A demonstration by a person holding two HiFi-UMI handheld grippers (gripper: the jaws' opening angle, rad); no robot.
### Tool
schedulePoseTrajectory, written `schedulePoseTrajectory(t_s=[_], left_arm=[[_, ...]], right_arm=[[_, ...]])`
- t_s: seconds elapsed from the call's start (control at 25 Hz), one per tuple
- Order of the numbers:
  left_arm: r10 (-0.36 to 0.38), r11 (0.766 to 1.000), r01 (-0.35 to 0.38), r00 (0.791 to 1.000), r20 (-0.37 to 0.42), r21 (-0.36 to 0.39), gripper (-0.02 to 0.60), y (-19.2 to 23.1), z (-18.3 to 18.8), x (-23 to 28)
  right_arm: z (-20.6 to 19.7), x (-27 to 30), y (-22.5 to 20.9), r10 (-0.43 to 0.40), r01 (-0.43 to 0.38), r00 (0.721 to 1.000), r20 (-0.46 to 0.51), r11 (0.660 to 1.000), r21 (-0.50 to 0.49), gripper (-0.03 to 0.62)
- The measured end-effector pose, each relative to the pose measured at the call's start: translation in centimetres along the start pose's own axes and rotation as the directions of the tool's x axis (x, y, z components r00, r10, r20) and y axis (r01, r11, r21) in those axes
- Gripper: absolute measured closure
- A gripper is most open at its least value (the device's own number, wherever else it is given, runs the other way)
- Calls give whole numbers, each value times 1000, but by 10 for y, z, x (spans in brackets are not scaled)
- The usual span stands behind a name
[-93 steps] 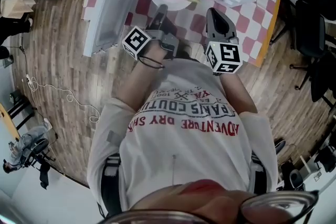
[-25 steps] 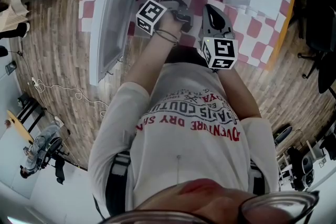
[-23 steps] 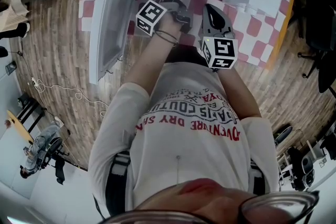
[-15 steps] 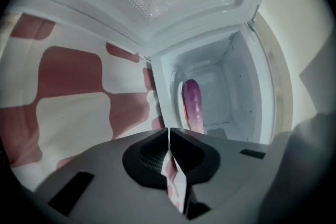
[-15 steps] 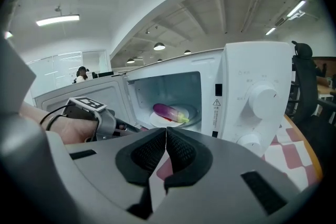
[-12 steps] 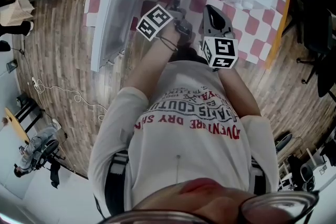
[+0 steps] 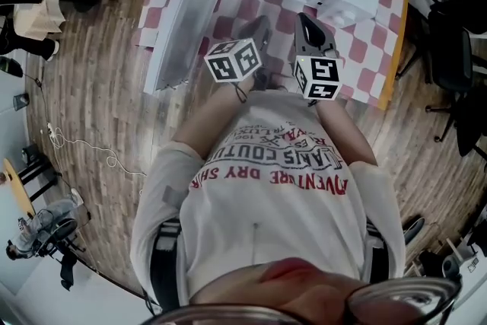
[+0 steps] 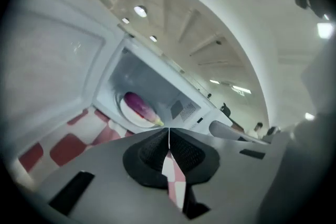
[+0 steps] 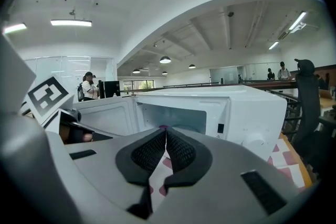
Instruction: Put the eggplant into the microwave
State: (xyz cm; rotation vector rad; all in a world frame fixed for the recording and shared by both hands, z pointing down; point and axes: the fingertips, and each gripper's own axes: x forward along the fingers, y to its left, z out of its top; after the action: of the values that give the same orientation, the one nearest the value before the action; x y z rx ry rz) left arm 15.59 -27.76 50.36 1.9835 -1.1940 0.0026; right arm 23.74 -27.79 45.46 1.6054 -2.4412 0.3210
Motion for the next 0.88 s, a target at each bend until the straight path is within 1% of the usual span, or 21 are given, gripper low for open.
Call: schedulePoseTrajectory(t_s=[0.04,0.08,0.12,0.16,0.2,0.28,0.4,0.48,0.52,0.56,0.6,0.72,0.88], left_arm=[[-5,994,3,1000,15,108,552,-7,6,-4],[-9,975,1,999,35,222,552,-15,13,-8],[-14,945,-7,998,59,328,552,-22,20,-11],[-21,909,-16,996,84,417,552,-30,27,-15],[-30,875,-26,994,107,484,552,-36,34,-18],[-52,818,-42,988,146,573,552,-47,44,-24],[-73,731,-75,980,187,678,552,-60,55,-29],[-82,671,-109,972,220,733,552,-67,62,-33],[-88,651,-124,968,237,749,552,-69,65,-35],[-94,643,-133,964,249,754,552,-72,67,-38],[-96,645,-135,962,255,752,552,-73,68,-39],[-94,668,-122,965,245,734,552,-72,65,-39],[-92,687,-118,965,246,717,552,-68,65,-38]], right_arm=[[4,-1,0,0,0,1000,9,1000,-7,568],[8,-1,0,0,1,1000,18,1000,-13,568],[12,-2,1,-1,1,1000,27,1000,-17,568],[16,-2,1,-2,2,999,36,1000,-18,568],[19,-3,2,-2,3,999,42,1000,-19,568],[22,-4,4,-3,4,999,51,1000,-20,568],[23,-6,7,-5,6,998,58,1000,-26,568],[25,-7,9,-7,9,998,66,999,-35,568],[26,-8,10,-10,13,997,71,999,-40,568],[27,-9,10,-15,19,997,75,999,-48,568],[28,-10,11,-20,25,997,79,998,-57,568],[32,-13,12,-27,35,995,99,996,-80,569],[31,-15,15,-19,27,995,97,996,-87,569]])
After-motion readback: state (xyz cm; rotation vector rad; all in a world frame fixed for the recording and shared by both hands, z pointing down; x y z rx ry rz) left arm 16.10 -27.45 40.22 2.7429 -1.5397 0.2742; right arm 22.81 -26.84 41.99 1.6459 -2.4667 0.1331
